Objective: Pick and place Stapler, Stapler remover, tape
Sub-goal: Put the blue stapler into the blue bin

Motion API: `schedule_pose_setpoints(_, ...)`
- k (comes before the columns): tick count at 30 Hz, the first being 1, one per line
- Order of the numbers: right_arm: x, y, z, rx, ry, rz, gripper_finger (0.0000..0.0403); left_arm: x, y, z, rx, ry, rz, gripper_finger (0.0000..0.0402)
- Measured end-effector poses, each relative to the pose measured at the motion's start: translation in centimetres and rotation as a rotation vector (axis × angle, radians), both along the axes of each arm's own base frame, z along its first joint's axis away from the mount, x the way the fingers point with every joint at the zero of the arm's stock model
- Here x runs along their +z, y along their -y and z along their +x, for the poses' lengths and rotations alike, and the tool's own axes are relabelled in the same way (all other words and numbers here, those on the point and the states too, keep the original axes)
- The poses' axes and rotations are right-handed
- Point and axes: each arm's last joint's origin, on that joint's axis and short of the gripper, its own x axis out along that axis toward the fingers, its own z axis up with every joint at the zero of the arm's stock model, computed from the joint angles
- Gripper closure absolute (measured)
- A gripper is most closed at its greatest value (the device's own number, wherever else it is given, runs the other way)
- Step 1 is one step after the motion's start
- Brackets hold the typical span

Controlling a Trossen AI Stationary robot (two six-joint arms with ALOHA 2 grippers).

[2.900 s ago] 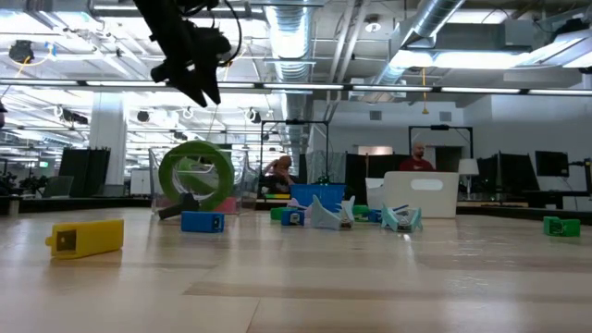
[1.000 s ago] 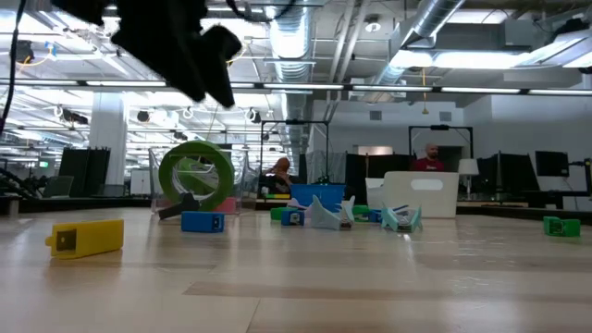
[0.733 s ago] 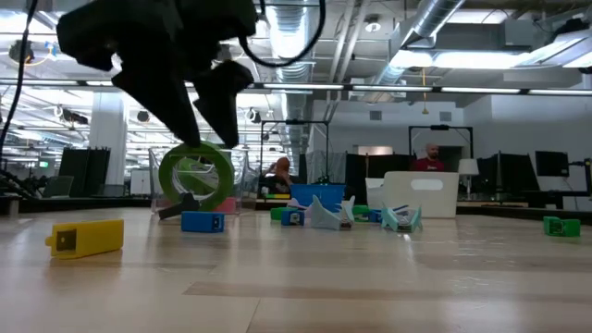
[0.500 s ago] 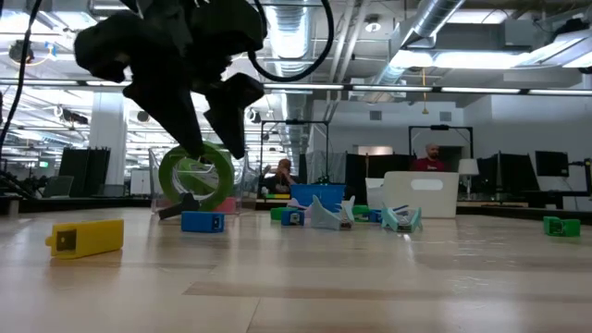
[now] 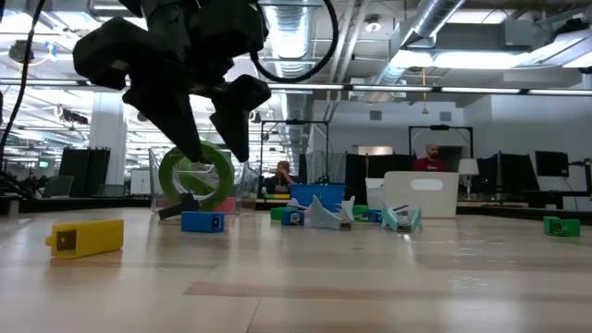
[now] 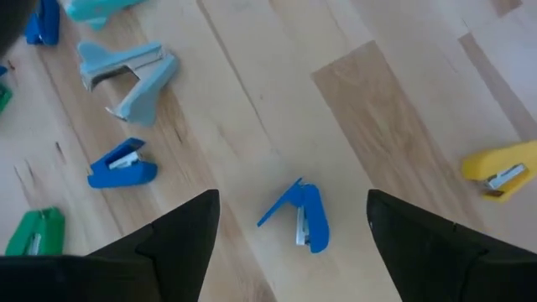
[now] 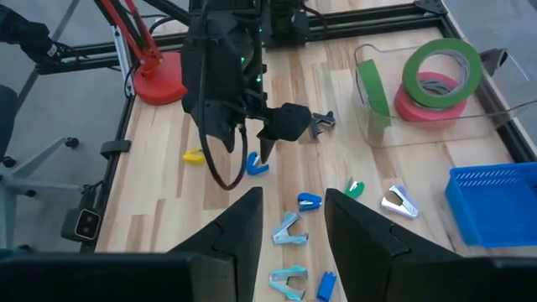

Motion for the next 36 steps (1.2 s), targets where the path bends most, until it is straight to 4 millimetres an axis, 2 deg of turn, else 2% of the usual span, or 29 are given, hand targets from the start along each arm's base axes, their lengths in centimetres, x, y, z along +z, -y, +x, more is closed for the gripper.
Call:
schedule_pose_setpoints(15, 0.0, 0.0, 0.0, 0.0, 0.0, 0.0, 0.028, -4.4, 0.2, 1.1, -0.047, -0.119, 0.044, 0.0109)
schedule_pose_setpoints(21, 0.0, 0.0, 0.0, 0.0, 0.0, 0.0, 0.0281, -5.0, 0.2, 1.1, -0.046, -0.138, 0.048, 0.0116)
schedule_pose_setpoints(36, 0.0, 0.0, 0.0, 0.002, 0.0, -0.002, 0.0281, -5.0, 0.3, 1.1, -0.054, -0.143, 0.023, 0.0232)
